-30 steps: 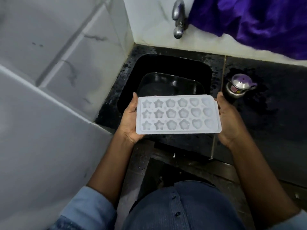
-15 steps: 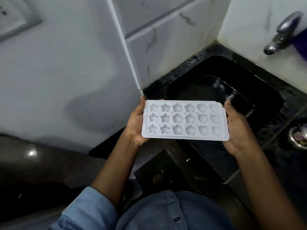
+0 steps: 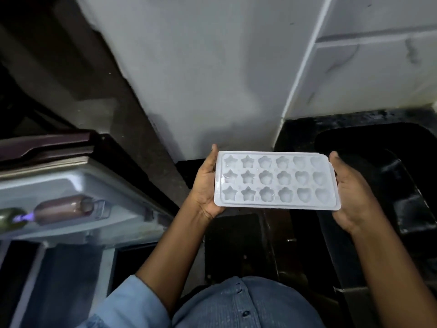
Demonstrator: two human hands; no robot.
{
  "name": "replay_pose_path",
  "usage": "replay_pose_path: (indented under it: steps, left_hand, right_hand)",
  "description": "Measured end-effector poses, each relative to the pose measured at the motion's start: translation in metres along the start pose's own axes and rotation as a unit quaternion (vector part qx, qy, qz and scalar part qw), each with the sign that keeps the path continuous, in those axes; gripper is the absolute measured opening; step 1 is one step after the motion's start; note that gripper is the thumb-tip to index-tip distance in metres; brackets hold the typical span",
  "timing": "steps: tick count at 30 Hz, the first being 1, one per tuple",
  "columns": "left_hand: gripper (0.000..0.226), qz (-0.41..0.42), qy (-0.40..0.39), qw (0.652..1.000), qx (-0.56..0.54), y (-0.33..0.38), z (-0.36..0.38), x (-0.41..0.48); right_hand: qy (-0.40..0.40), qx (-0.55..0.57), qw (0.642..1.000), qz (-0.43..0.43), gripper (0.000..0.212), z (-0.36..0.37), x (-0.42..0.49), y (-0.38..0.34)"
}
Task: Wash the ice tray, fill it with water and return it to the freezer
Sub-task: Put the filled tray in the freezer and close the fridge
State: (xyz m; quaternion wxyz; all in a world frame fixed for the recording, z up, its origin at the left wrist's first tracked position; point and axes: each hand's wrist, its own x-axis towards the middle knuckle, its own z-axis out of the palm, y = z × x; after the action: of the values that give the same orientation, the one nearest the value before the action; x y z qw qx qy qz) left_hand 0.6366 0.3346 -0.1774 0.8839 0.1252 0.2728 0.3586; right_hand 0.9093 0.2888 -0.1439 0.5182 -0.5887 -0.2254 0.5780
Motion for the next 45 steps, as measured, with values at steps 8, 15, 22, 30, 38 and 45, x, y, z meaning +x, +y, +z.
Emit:
replay_pose_path:
  steps: [8, 15, 22, 30, 38, 45]
  left_hand:
    - [0.079, 0.083, 0.063, 0.994, -0.041, 0.005, -0.044, -0.100]
    - [0.089, 0.175, 0.136, 0.971, -0.086, 0.001, -0.082, -0.193]
    - [0.087, 0.290, 0.196, 0.927, -0.134, -0.022, -0.112, -0.276]
    - [0.090, 0.397, 0.250, 0.862, -0.191, -0.067, -0.115, -0.342]
    - [0.084, 0.491, 0.334, 0.768, -0.239, -0.110, -0.108, -0.378]
    - [0.084, 0.526, 0.405, 0.705, -0.251, -0.127, -0.104, -0.401]
  right_hand:
    - [-0.108, -0.062, 0.992, 0.015, 0.055, 0.073, -0.015, 0.032]
    - [-0.220, -0.113, 0.969, 0.021, 0.049, 0.153, -0.029, 0.063]
    - [-0.352, -0.162, 0.917, 0.088, 0.049, 0.230, -0.060, 0.084]
    - [-0.468, -0.178, 0.860, 0.101, 0.056, 0.289, -0.089, 0.117]
    - [-0.569, -0.179, 0.792, 0.127, 0.046, 0.328, -0.120, 0.151]
    - [-0.585, -0.176, 0.776, 0.156, 0.031, 0.364, -0.149, 0.176]
